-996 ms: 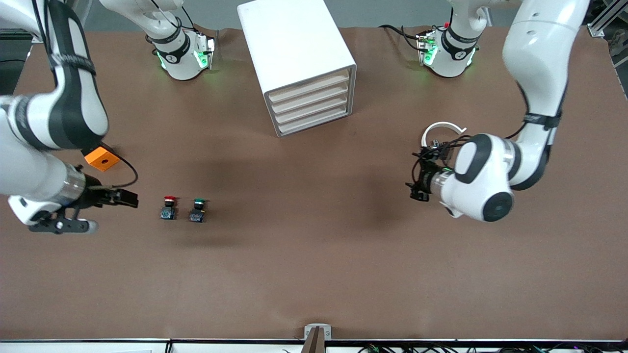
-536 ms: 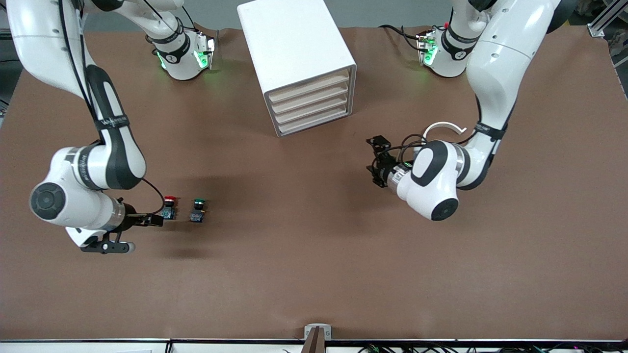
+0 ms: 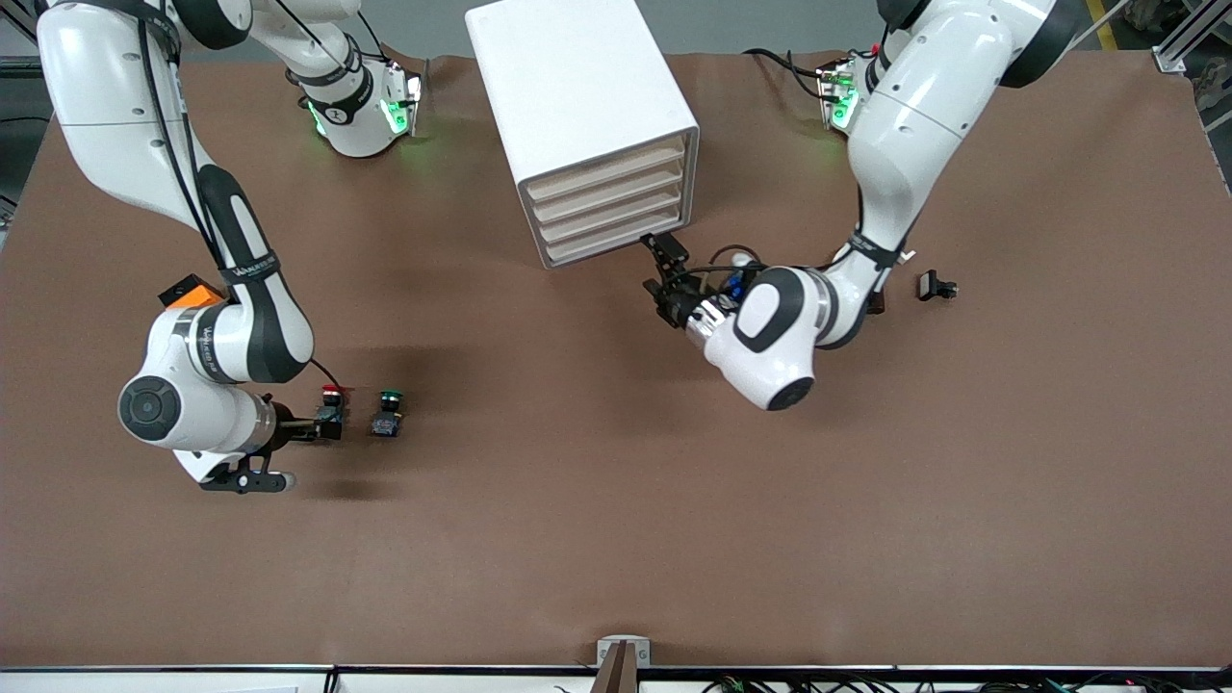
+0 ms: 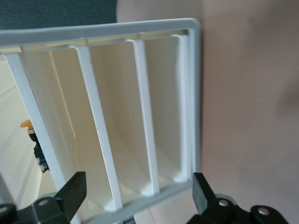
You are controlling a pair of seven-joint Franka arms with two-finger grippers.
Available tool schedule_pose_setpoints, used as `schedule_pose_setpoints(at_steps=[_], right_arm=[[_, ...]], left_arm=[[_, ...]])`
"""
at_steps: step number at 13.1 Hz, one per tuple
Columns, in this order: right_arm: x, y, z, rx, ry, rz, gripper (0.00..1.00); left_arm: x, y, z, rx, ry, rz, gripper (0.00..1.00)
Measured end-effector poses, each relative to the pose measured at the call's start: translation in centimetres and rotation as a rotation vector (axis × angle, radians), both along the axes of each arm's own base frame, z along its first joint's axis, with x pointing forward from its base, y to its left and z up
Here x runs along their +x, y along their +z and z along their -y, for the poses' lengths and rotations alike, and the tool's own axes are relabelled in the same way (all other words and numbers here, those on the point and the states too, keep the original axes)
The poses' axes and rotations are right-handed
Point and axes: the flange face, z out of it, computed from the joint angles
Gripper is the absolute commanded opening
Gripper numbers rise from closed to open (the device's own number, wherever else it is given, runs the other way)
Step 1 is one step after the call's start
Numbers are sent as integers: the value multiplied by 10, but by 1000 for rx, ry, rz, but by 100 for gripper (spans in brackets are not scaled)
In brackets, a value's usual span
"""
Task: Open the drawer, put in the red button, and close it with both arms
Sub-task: 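Grasp the red button with the right gripper while the left gripper pulls the drawer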
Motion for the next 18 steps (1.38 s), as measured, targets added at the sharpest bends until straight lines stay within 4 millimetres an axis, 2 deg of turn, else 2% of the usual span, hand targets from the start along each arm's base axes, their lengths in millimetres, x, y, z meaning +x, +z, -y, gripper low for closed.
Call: schedule_pose_setpoints(at_steps=[1, 3, 4, 5, 7, 8, 10, 11, 12, 13, 15, 17, 18], right_arm=[[-4, -5, -1, 0, 1, -12, 100], [-9, -11, -2, 0, 3, -27, 100], [-11, -13, -3, 1, 4, -31, 100], [-12, -15, -3, 1, 5, -33, 100], [-14, -18, -3, 1, 6, -33, 100], [-14, -19, -4, 1, 6, -32, 100], [-16, -23, -4, 1, 6, -30, 100], [-18, -25, -4, 1, 7, -32, 95], [-19, -27, -4, 1, 7, -34, 81], [-20, -28, -4, 1, 7, -36, 69], [-21, -29, -4, 1, 8, -38, 52], [-21, -30, -5, 1, 8, -40, 31], [-21, -30, -5, 1, 8, -40, 24]], left_arm=[[-12, -2, 11, 16, -24, -24, 100], [-30, -2, 28, 26, -60, -51, 89], [-37, -4, 35, 24, -69, -63, 81], [-44, -7, 40, 23, -79, -75, 74], [-54, -11, 46, 22, -103, -103, 73], [-59, -13, 49, 19, -110, -116, 65], [-70, -14, 55, 17, -141, -142, 60], [-77, -15, 58, 20, -159, -160, 31], [-82, -16, 60, 26, -170, -174, 4], [-83, -16, 61, 34, -174, -183, 0], [-80, -17, 57, 46, -166, -186, 0], [-68, -18, 47, 56, -147, -187, 0], [-59, -15, 41, 60, -135, -182, 0]])
